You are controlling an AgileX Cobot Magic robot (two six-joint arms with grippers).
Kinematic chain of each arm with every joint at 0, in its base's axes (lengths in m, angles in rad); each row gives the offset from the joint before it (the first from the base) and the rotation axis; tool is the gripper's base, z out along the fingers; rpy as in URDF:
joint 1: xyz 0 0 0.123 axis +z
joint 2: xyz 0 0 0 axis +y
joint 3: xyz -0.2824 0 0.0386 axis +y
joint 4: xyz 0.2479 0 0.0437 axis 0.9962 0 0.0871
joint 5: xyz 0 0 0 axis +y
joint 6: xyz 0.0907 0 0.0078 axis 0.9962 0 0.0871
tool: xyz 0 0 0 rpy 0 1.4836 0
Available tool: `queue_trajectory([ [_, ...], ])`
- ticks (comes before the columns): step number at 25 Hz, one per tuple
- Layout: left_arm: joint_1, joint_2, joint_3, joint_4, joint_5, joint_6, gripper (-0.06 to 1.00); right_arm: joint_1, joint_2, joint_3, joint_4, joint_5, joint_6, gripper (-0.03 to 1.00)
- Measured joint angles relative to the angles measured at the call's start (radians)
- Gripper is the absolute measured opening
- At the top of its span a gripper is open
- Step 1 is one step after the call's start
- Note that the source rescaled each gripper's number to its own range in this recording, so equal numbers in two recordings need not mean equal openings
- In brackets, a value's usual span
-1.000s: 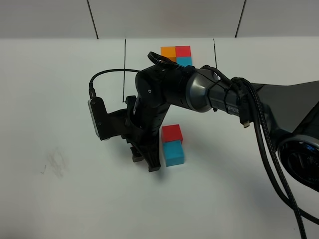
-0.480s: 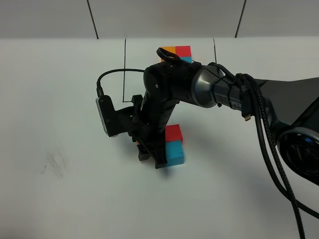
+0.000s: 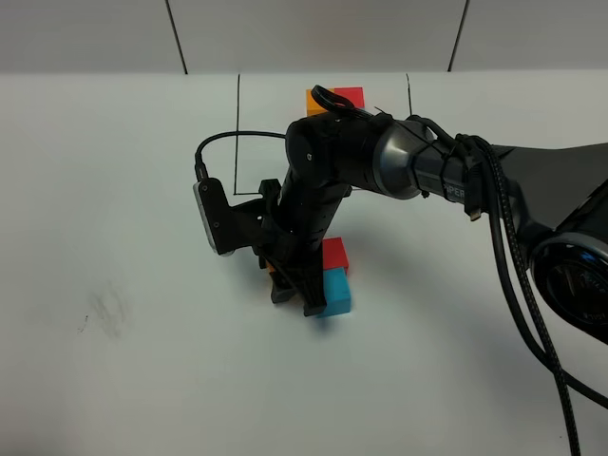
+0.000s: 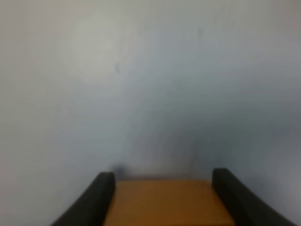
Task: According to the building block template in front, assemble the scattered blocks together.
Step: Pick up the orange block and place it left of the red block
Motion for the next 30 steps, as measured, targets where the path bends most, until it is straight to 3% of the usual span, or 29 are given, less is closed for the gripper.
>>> queue_trajectory([
  [30,0.000,0.000,0.000,0.000,0.000,0.000,0.00,-0.020,0.031,0.000,0.027,-0.032,-0.035,0.43],
])
